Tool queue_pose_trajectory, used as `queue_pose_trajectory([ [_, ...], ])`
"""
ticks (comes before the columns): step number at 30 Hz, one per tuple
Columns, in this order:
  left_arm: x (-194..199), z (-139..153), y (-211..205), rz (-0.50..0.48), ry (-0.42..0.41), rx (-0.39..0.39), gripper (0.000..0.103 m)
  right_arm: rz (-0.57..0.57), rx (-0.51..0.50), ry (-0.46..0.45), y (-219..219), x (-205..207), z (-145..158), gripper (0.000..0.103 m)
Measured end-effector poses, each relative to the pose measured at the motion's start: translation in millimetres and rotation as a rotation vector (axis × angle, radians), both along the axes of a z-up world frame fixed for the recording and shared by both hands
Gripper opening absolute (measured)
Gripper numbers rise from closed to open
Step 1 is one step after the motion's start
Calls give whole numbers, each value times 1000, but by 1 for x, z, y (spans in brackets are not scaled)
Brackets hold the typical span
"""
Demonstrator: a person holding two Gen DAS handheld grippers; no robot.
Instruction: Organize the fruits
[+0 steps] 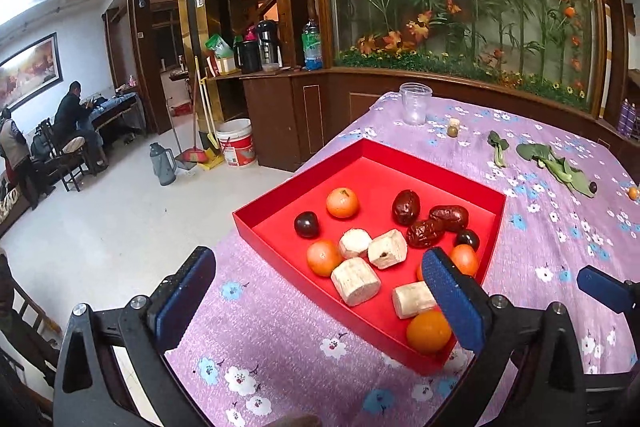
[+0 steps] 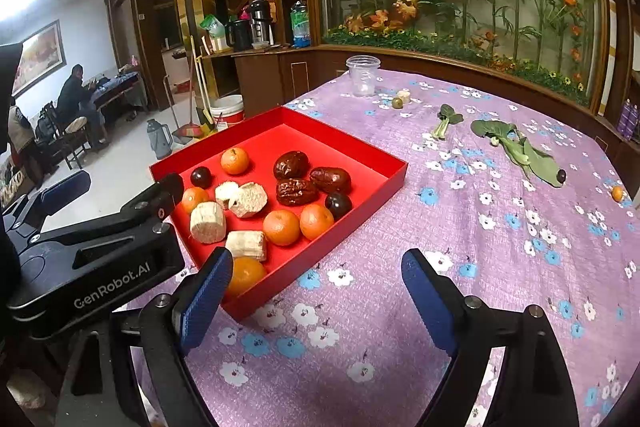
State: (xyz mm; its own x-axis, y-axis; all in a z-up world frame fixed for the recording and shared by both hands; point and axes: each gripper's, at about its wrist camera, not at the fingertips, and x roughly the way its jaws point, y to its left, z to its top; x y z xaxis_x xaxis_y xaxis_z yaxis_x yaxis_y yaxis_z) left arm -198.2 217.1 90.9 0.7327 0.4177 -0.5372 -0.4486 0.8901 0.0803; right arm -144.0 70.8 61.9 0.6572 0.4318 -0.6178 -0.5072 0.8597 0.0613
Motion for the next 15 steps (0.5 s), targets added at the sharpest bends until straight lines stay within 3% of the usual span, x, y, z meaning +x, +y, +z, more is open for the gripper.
queue_pose_trajectory([
  [15, 4, -6, -2, -31, 25, -20, 103, 7, -21, 15, 9, 0, -5, 92],
])
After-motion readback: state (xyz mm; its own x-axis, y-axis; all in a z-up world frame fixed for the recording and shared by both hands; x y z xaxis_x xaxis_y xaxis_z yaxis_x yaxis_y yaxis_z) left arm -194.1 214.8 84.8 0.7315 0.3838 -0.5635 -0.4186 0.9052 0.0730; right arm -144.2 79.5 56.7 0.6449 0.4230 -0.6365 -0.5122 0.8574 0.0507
